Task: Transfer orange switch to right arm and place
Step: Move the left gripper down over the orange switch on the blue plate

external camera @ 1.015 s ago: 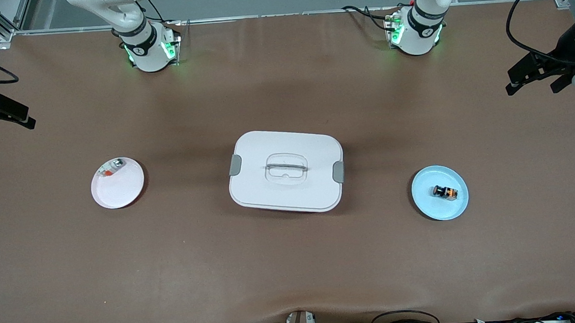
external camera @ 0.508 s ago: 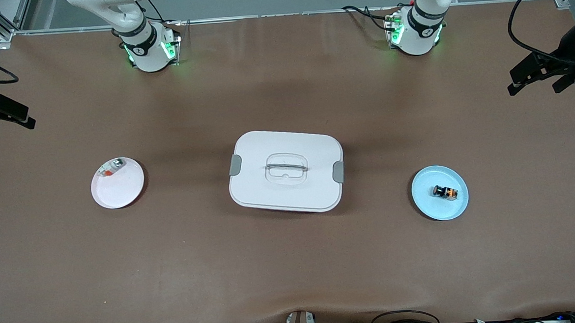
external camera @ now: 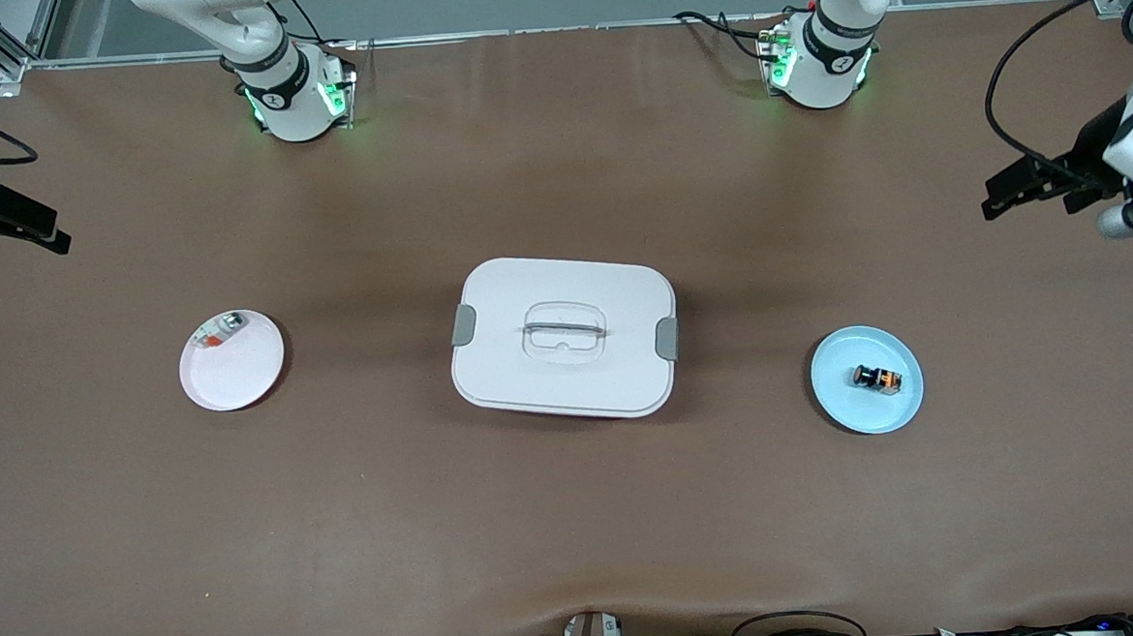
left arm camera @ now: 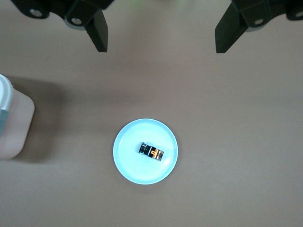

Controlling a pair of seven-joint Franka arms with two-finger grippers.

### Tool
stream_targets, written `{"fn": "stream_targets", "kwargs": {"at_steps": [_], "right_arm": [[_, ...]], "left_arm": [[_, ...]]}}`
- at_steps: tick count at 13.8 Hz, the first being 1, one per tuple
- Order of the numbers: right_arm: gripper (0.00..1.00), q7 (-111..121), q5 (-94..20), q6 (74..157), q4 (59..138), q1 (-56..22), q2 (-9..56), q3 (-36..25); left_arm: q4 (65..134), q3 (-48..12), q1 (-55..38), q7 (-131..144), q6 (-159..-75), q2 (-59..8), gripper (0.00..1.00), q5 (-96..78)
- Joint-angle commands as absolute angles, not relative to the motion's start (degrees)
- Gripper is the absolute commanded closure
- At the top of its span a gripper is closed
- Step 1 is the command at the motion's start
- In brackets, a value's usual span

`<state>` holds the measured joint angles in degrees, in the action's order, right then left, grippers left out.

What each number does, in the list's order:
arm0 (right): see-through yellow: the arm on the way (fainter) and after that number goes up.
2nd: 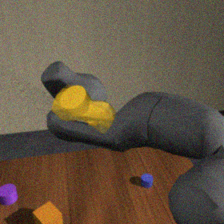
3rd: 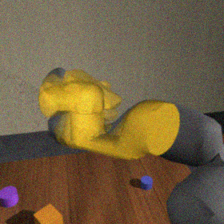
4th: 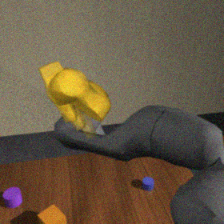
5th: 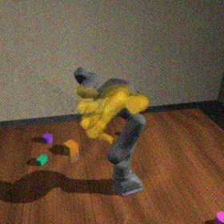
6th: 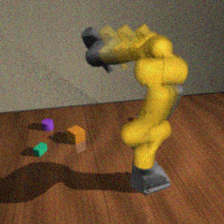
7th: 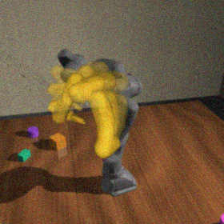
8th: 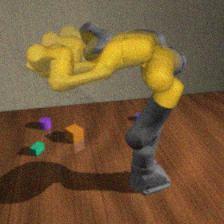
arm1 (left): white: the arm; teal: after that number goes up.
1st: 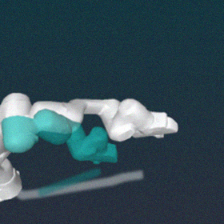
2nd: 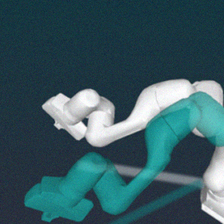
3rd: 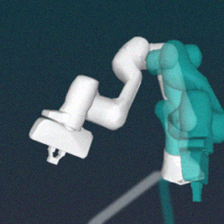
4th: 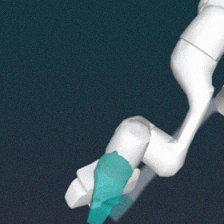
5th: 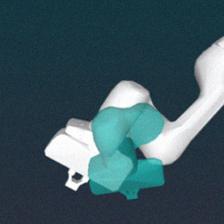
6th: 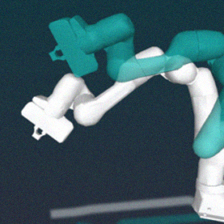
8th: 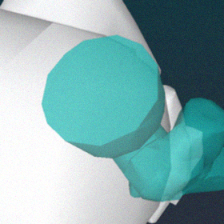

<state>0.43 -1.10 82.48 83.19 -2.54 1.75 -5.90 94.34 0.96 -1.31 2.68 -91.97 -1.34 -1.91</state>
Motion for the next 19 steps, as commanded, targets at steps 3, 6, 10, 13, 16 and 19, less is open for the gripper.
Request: {"fn": "stream_targets", "kwargs": {"at_steps": [3, 6, 10, 13, 16, 19], "right_arm": [[0.0, 0.9, -1.1, 81.9, 82.4, -2.5, 1.9, -5.7], [0.0, 0.9, -1.1, 81.8, 82.4, -2.4, 2.1, -5.7], [0.0, 0.9, -1.1, 81.7, 82.4, -2.1, 2.1, -5.7], [0.0, 0.9, -1.1, 81.7, 82.4, -2.4, 2.1, -5.7], [0.0, 0.9, -1.1, 81.7, 82.6, -2.1, 2.1, -5.7], [0.0, 0.9, -1.1, 81.7, 82.6, -2.1, 2.1, -5.7]], "left_arm": [[93.0, 0.9, 0.8, -2.0, -97.8, -8.2, 0.0, -2.2], [93.2, 0.9, 0.6, -2.7, -103.2, -13.6, 0.0, -2.0], [93.3, 0.6, 0.3, -5.0, -108.3, -19.1, 0.0, -1.4], [96.0, 0.6, -0.2, -6.5, -114.0, -22.6, 0.0, -1.2], [97.9, 0.3, -0.9, -6.6, -118.6, -25.4, 0.0, 1.5], [97.9, 0.2, -1.7, -6.6, -120.5, -28.0, 0.0, 3.2]]}}
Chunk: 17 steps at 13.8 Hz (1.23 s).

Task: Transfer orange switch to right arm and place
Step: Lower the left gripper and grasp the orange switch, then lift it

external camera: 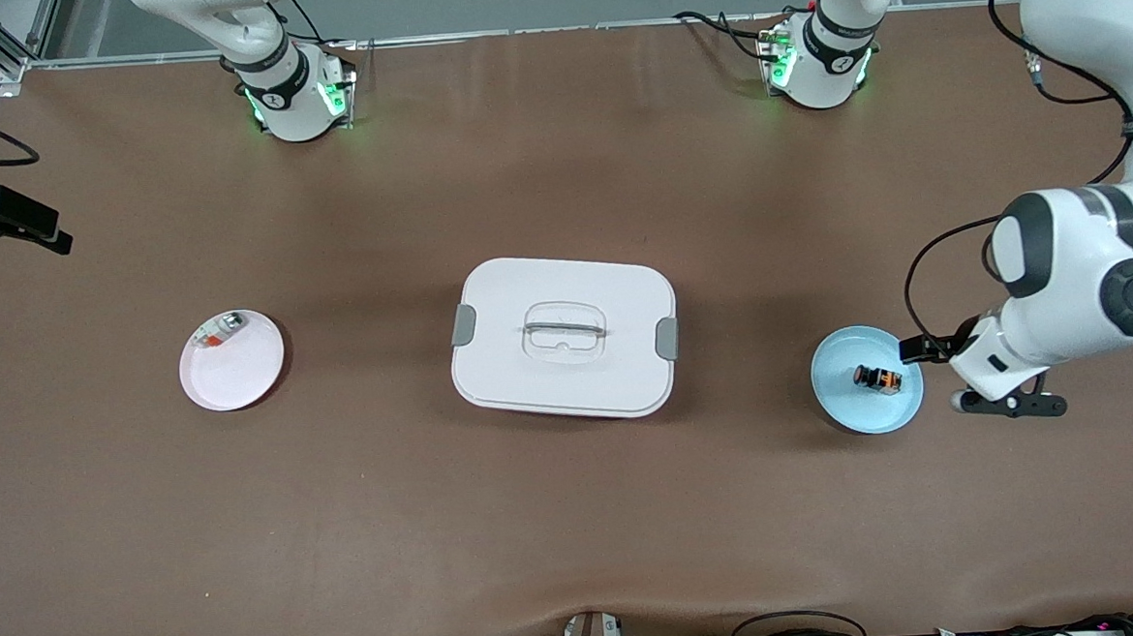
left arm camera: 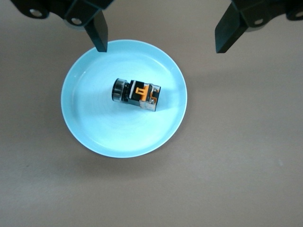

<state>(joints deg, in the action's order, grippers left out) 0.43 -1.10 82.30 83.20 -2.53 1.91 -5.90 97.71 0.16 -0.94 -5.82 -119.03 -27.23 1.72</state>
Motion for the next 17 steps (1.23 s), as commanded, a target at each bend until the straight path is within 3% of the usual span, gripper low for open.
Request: {"fn": "stream_targets", "kwargs": {"at_steps": [1, 17], "right_arm": [[0.0, 0.9, -1.1, 81.7, 82.6, -2.1, 2.1, -5.7], [0.0, 0.9, -1.1, 81.6, 82.8, -1.9, 2.2, -6.0]], "left_arm": [[97.9, 0.2, -1.8, -6.6, -121.3, -28.9, 0.0, 3.2], [99.0, -1.9, -1.8, -12.8, -125.9, -34.8, 0.0, 5.3]]}}
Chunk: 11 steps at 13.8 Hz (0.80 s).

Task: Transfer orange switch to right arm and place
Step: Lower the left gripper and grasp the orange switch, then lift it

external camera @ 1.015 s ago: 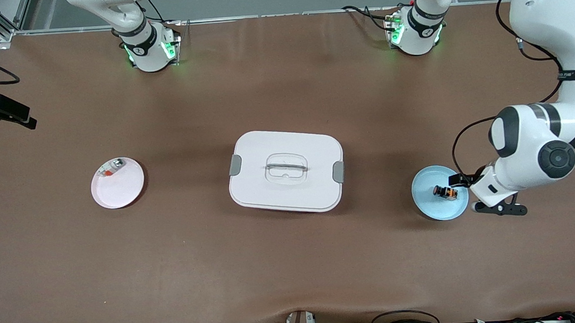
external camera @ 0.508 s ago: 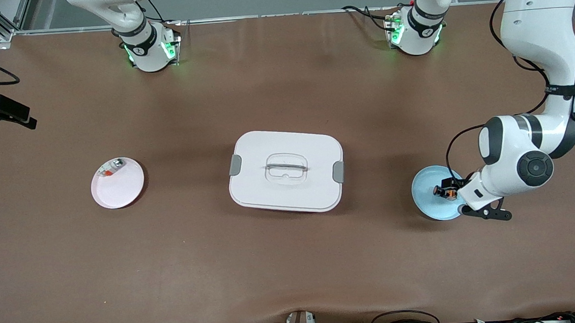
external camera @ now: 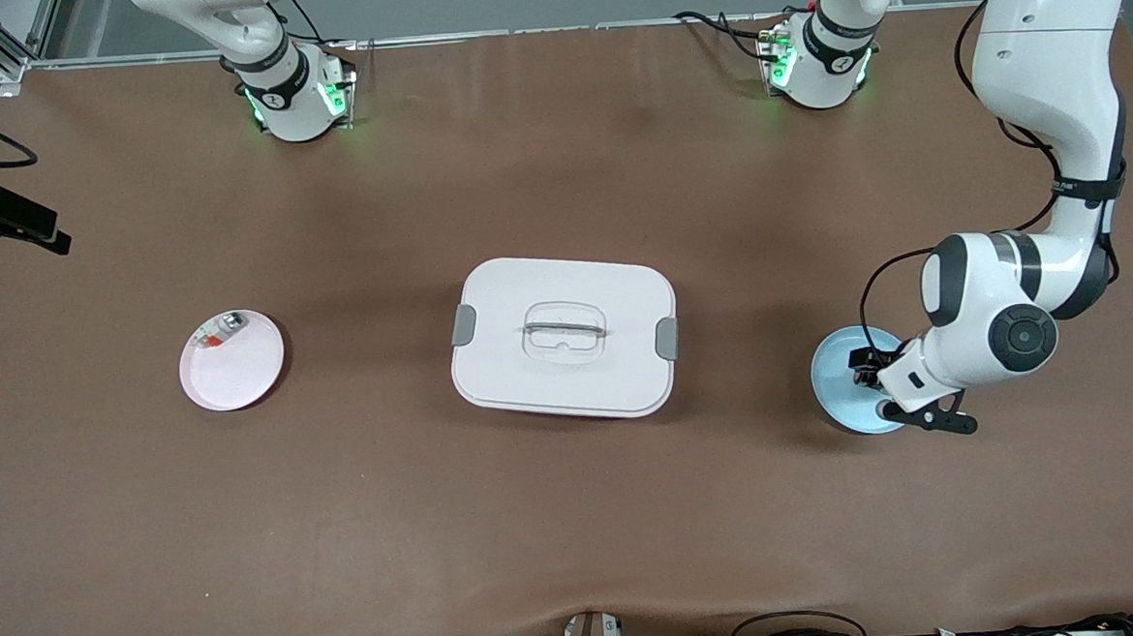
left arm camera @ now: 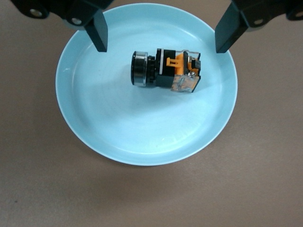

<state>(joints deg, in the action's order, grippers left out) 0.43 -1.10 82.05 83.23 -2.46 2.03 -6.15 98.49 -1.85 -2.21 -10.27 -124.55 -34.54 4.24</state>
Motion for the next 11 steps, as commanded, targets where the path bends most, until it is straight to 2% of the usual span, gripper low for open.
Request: {"fn": "stream_targets", "kwargs": {"at_steps": [1, 7, 11], "right_arm": [[0.0, 0.9, -1.1, 81.6, 82.8, -1.9, 2.2, -6.0], [0.0, 0.9, -1.1, 81.6, 82.8, -1.9, 2.2, -6.0], [0.0, 1.0, -1.1, 81.6, 82.8, -0.9, 2.2, -6.0]], "left_arm": [[99.0, -1.9, -1.4, -14.1, -125.9, -35.0, 0.0, 5.3], [99.1, -1.9, -1.5, -15.8, -129.0, -37.3, 0.0, 5.3], [101.6, -2.0, -1.2, -15.9, -132.9, -37.4, 0.0, 5.2]]}}
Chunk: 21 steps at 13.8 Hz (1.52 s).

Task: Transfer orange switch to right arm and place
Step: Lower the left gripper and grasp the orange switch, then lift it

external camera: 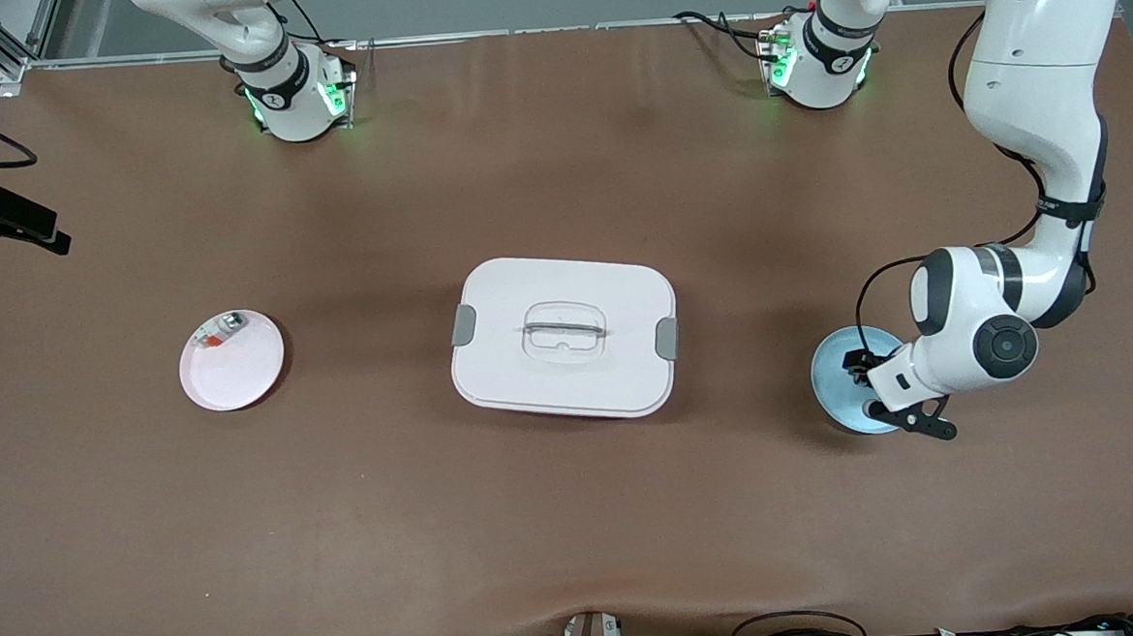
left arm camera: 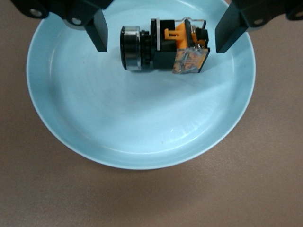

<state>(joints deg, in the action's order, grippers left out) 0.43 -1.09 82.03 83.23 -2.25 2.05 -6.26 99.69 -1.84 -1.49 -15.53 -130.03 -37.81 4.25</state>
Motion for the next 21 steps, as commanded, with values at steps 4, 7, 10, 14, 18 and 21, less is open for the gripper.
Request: {"fn": "stream_targets", "kwargs": {"at_steps": [4, 7, 10, 14, 18, 21], "right_arm": [[0.0, 2.3, -1.1, 81.6, 82.8, -0.8, 2.2, -6.0], [0.0, 2.3, -1.1, 81.7, 82.8, -0.7, 2.3, -6.0], [0.0, 2.3, -1.1, 81.6, 82.8, -0.7, 2.2, -6.0], [0.0, 2.3, -1.1, 81.7, 82.8, -0.7, 2.2, -6.0], [0.0, 2.2, -1.2, 81.7, 81.8, -0.7, 2.3, -6.0], [0.0, 2.0, -1.2, 81.6, 81.1, -0.9, 2.2, -5.9]], "left_arm": [[102.7, -1.9, -1.1, -16.0, -134.5, -37.4, 0.0, 5.2], [102.7, -1.9, -1.1, -16.1, -134.1, -37.3, 0.51, 5.2], [102.2, -1.9, -0.7, -16.2, -133.9, -36.8, 0.78, 5.2], [102.1, -1.9, -0.1, -15.5, -130.9, -34.5, 0.8, 5.1], [102.0, -2.1, -0.3, -11.5, -121.0, -28.0, 0.8, 4.2], [98.5, -5.2, -0.4, -4.6, -111.4, -23.7, 0.79, 4.0]]}}
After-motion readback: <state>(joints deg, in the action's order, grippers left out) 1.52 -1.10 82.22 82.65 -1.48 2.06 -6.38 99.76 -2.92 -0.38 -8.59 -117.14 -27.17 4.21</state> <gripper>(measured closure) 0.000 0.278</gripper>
